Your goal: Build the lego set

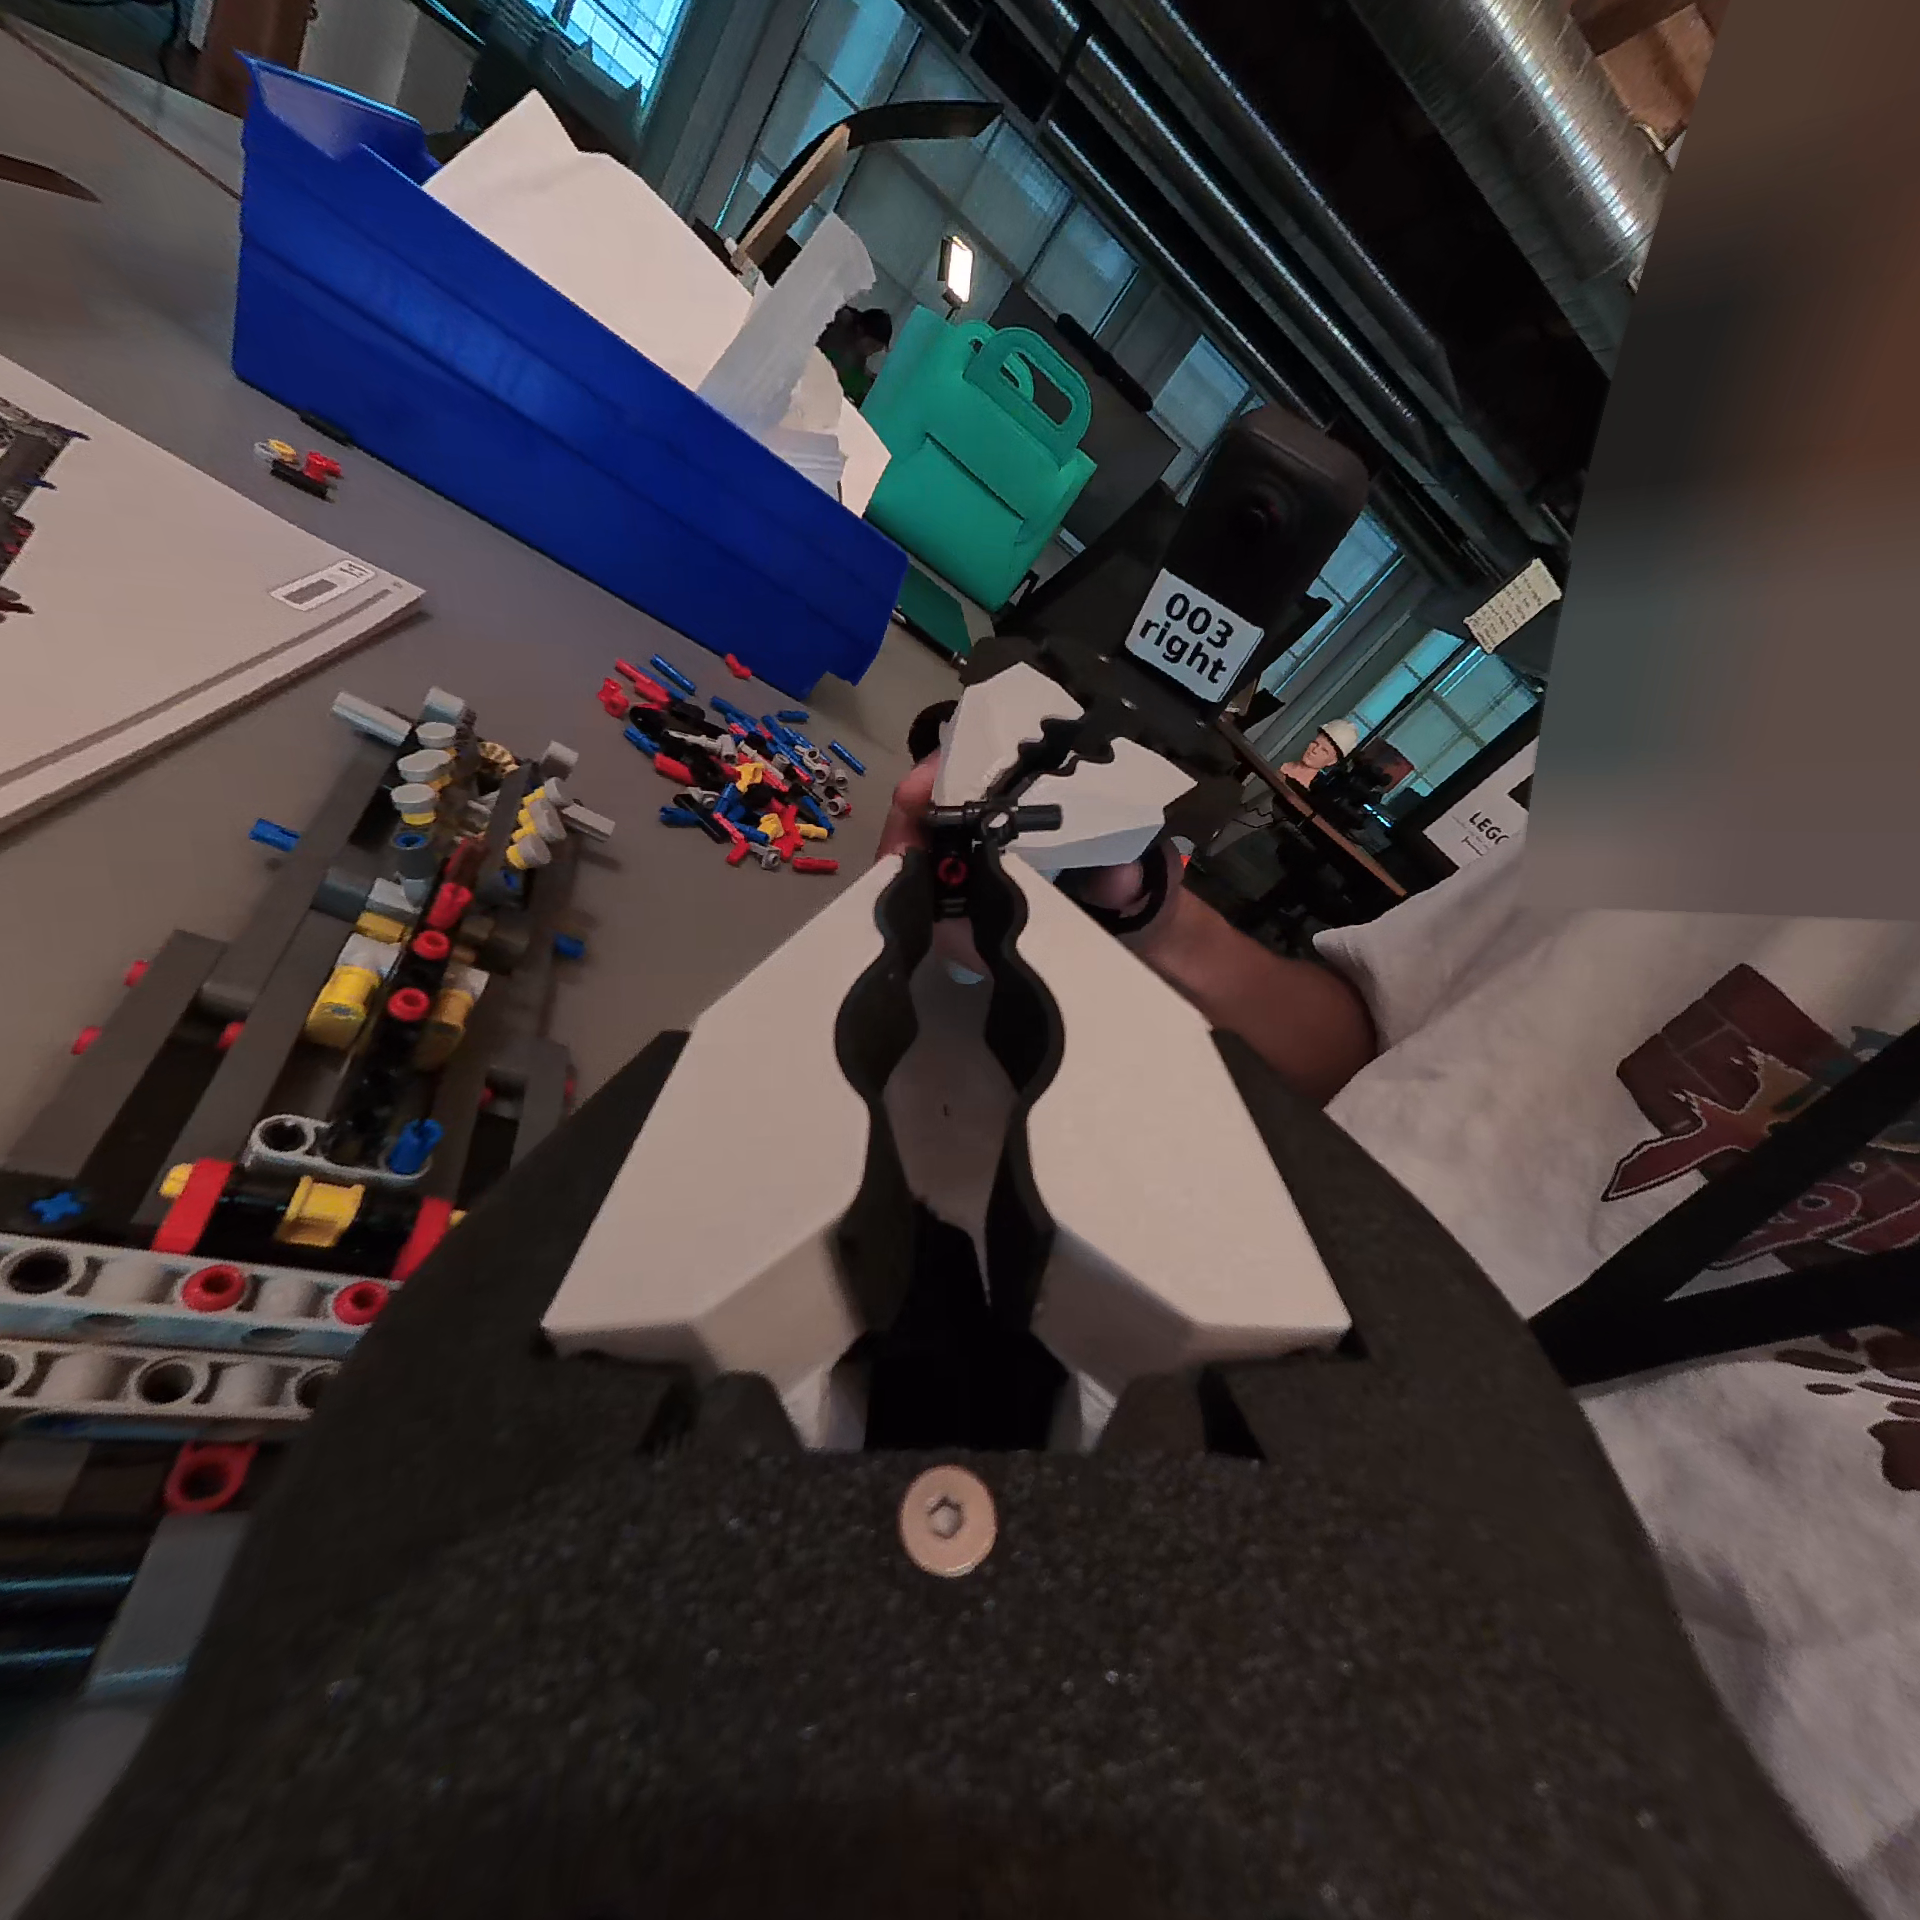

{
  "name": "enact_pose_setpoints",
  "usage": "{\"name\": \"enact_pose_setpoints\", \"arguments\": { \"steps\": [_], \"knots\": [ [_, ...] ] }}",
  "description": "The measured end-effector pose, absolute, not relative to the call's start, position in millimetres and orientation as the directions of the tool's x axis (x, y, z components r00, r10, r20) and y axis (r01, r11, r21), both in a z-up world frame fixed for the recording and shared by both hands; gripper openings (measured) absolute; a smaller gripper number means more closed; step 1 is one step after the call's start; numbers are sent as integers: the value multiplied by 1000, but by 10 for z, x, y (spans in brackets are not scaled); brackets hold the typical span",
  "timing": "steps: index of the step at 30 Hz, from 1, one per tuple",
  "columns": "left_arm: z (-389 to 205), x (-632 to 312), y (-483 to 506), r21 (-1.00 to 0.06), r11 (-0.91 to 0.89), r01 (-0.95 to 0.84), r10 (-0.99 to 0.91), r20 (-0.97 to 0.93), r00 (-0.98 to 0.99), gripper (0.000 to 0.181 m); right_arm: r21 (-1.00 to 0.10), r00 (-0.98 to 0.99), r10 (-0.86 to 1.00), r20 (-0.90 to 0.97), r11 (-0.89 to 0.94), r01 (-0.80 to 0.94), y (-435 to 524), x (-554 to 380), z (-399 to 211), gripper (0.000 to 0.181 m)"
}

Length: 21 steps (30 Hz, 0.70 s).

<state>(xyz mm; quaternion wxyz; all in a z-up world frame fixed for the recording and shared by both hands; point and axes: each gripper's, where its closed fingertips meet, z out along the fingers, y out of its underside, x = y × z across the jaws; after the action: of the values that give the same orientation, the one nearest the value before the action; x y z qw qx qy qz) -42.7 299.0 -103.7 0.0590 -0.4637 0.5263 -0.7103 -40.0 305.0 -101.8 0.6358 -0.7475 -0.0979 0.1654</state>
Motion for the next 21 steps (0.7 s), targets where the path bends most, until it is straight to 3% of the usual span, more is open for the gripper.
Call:
{"name": "enact_pose_setpoints", "arguments": {
  "steps": [14, 18, 21],
  "knots": [
    [-1140, -454, 2940, -853, -310, -421, -652, 513, -559, 6, -970, 937, 349, 25, -217, 106, 3056, -453, -1204, 0],
    [-1156, -428, 2968, -930, -171, -325, -774, 331, -540, 6, -964, 963, 258, 78, -228, 139, 3071, -313, -1219, 0],
    [-1181, -385, 2997, -974, 41, -222, -866, 76, -494, 6, -963, 970, 230, 82, -233, 137, 3081, -283, -1208, 0]
  ]
}}
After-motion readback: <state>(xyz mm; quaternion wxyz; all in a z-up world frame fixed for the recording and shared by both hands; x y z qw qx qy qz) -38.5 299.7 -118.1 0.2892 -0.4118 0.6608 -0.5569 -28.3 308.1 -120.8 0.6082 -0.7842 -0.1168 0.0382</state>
